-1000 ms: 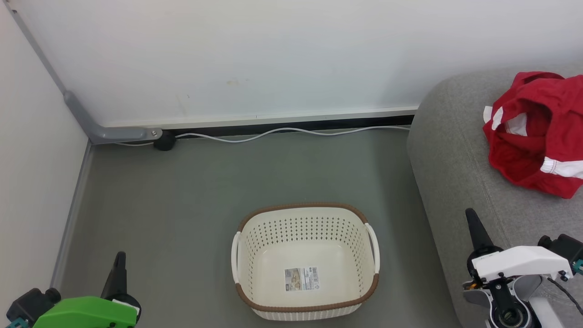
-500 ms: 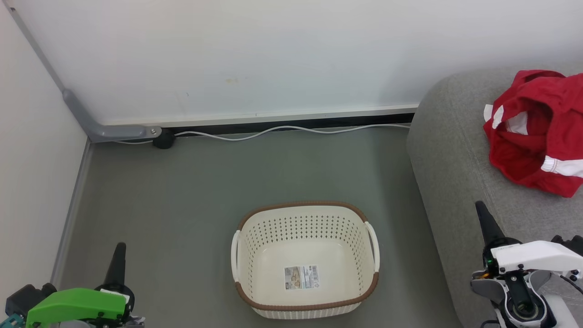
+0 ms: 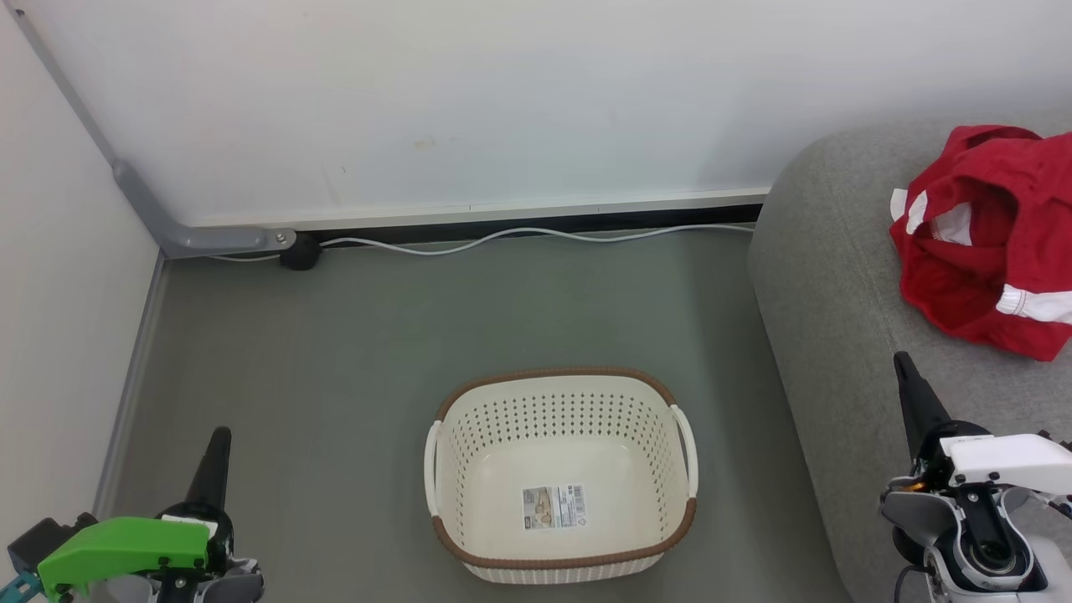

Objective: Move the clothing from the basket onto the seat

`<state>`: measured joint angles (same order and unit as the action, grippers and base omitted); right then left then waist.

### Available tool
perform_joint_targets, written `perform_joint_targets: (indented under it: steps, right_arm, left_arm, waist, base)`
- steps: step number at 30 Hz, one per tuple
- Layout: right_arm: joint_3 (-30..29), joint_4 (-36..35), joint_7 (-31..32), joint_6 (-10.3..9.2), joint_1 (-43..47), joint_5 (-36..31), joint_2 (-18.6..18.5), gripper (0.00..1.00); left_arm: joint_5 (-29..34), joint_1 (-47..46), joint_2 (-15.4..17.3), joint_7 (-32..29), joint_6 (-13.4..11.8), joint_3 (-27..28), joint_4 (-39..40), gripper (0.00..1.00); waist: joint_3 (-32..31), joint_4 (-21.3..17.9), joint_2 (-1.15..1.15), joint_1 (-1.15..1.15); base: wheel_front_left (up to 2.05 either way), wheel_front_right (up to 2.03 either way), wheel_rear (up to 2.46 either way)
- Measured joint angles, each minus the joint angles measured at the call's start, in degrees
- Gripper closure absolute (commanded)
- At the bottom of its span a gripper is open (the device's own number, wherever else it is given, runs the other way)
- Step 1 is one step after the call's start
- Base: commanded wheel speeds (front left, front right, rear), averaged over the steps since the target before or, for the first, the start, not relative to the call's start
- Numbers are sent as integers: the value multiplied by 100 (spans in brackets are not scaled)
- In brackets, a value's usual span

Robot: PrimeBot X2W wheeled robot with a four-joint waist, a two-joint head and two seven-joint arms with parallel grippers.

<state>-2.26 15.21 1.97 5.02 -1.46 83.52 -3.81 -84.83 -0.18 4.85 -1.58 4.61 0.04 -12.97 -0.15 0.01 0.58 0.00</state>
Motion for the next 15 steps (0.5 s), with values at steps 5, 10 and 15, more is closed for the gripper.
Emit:
perform_joint_targets:
  steps: [5, 10, 15]
  right_arm:
    - [-109, 10, 88, 54, -70, 361, 0, 100]
    - [-215, 33, 166, 114, -105, 726, 3, 100]
    - [-300, 45, 212, 155, -170, 1004, 4, 100]
  left_arm:
    - [-330, -50, -41, -104, 67, 63, -85, 100]
    - [-638, -161, -67, -191, 146, 131, -147, 100]
    - [-882, -234, -93, -247, 199, 178, -202, 100]
  waist:
    - [12, -1, 0, 0]
    - [25, -2, 0, 0]
    - [33, -2, 0, 0]
  base:
    - [0, 0, 0]
    - [0, 0, 0]
    - [0, 0, 0]
